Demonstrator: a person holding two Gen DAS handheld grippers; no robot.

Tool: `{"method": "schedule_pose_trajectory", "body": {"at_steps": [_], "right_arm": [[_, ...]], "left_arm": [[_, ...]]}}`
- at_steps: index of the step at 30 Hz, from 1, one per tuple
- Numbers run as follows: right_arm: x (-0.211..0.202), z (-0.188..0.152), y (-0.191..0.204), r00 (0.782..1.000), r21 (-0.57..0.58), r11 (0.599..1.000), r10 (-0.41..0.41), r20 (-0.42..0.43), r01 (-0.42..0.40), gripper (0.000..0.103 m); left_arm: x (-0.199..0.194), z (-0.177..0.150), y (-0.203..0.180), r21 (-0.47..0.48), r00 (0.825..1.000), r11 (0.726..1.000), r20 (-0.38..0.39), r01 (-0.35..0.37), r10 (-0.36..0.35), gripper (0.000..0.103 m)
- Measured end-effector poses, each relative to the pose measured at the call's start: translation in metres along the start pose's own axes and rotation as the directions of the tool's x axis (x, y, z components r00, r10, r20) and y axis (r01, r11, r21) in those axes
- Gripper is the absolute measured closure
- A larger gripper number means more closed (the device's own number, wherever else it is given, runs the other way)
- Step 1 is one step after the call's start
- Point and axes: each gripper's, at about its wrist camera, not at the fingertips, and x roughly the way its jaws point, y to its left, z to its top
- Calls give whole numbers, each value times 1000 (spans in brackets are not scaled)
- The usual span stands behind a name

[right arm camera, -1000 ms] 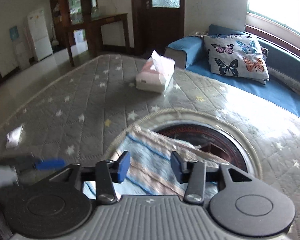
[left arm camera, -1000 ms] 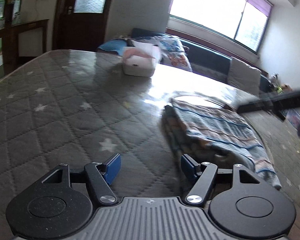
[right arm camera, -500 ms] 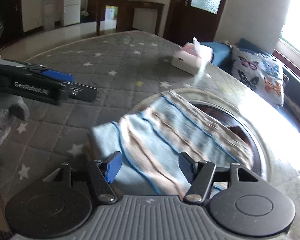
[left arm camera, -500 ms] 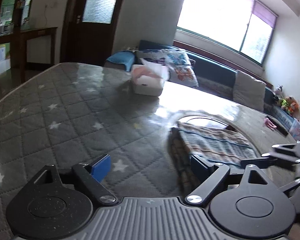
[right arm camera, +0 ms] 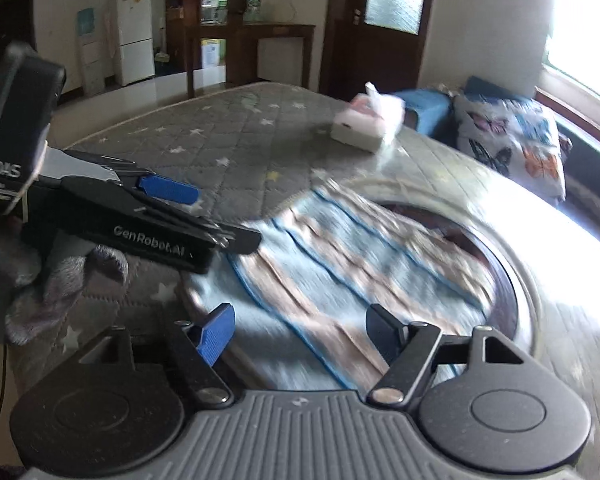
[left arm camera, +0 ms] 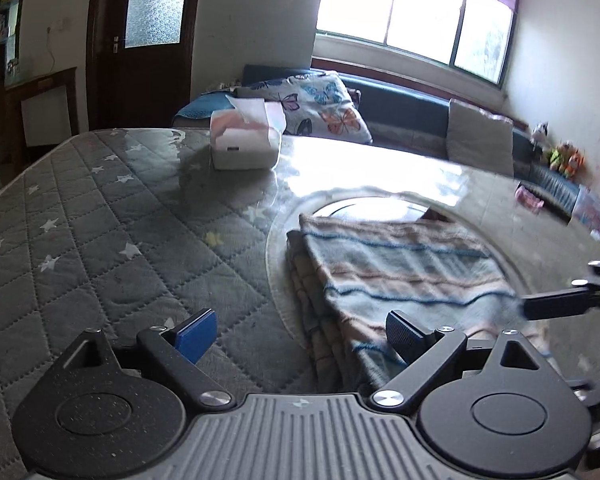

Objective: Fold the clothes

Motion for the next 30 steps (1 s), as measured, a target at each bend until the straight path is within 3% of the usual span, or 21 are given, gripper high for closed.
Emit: {"method": "schedule_pose_trajectory", "body": {"at_steps": [9, 12, 17, 20, 24, 30], "right_arm": [[-15, -56, -46, 988, 169, 979, -91, -125, 111, 29], [-26, -67, -58, 984, 213, 967, -116, -136, 143, 29], [-39, -65, -64, 988, 228, 962, -134, -79, 149, 29], [-39, -56, -64, 991, 235, 962, -130, -37, 135, 29], [-39, -50, -61, 995, 252, 963, -103, 2, 99, 29], [-27, -51, -51, 997, 254, 965, -77, 13, 71, 30]], "left_arm": [[9, -7, 2, 38, 999, 998, -12, -43, 43, 8], [8, -7, 0, 53, 998, 997, -7, -58, 58, 7], [-5, 4, -12, 80, 993, 991, 46, -111, 108, 8], [-23, 12, -25, 106, 989, 989, 112, -107, 95, 8], [-36, 15, -41, 145, 988, 989, 152, -28, 6, 8], [-12, 1, -66, 203, 995, 979, 88, 37, -56, 10]]}}
